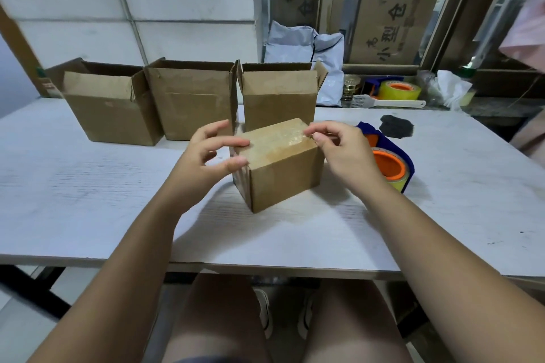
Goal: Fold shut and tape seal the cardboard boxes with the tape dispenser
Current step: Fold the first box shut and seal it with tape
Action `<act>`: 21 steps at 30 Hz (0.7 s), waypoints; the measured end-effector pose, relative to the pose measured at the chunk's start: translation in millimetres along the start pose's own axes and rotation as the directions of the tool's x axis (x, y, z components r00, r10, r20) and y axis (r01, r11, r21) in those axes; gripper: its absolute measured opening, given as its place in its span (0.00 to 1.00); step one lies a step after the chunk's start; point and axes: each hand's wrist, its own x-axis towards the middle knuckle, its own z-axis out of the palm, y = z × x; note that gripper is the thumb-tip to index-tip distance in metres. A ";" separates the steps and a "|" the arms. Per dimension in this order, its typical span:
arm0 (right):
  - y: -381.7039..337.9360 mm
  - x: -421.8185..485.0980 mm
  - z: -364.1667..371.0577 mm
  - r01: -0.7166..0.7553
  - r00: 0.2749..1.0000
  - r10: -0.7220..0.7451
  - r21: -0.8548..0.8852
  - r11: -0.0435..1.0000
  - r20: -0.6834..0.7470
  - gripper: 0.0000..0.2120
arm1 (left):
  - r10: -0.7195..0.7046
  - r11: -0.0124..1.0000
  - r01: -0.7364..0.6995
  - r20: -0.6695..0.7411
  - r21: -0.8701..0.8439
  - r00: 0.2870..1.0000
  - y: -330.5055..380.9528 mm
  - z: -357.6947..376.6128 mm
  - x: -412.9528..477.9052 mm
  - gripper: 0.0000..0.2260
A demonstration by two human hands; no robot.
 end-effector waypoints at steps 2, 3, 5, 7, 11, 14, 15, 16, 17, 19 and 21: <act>0.3 5.5 -0.7 -0.035 0.999 0.035 0.038 0.999 0.018 0.11 | 0.039 0.999 -0.039 0.031 -0.009 0.999 2.4 0.7 -1.7 0.13; 0.2 7.6 -0.2 -0.054 0.998 0.053 0.051 0.997 0.021 0.11 | 0.056 0.998 -0.056 0.040 0.002 0.998 3.9 2.3 -1.7 0.12; 0.9 9.6 2.8 -0.071 0.997 0.072 0.051 0.996 -0.007 0.11 | 0.083 0.995 -0.086 0.060 0.052 0.995 6.7 8.4 -1.3 0.13; 3.7 8.9 5.6 -0.053 0.996 0.054 0.014 0.998 -0.071 0.10 | 0.116 0.985 -0.126 0.088 0.116 0.989 11.0 14.9 -2.3 0.14; 9.8 2.0 8.3 -0.017 0.992 0.021 0.035 0.999 -0.121 0.03 | 0.173 0.955 -0.201 0.139 0.217 0.975 21.3 25.5 -6.0 0.19; 9.4 -9.3 6.9 0.047 0.985 -0.039 0.048 0.998 -0.171 0.02 | 0.195 0.909 -0.226 0.123 0.349 0.973 24.9 30.1 -3.6 0.20; 8.0 -14.2 5.2 0.067 0.985 -0.056 0.061 0.996 -0.165 0.02 | 0.203 0.886 -0.238 0.129 0.398 0.971 25.1 32.5 -2.7 0.19; 6.5 -19.0 3.5 0.077 0.988 -0.067 0.072 0.994 -0.138 0.02 | 0.210 0.863 -0.251 0.140 0.438 0.968 25.3 35.3 -2.1 0.18; 4.6 -24.1 1.6 0.078 0.994 -0.071 0.080 0.994 -0.089 0.04 | 0.210 0.849 -0.257 0.152 0.461 0.966 25.3 38.0 -1.6 0.18; 4.5 -30.8 -2.4 0.072 0.996 -0.075 0.075 0.995 0.038 0.08 | 0.190 0.855 -0.250 0.174 0.455 0.966 25.1 41.1 0.3 0.18; 8.2 -33.2 -7.0 0.064 0.988 -0.070 0.053 0.997 0.134 0.12 | 0.170 0.899 -0.237 0.206 0.367 0.964 24.3 41.1 3.5 0.18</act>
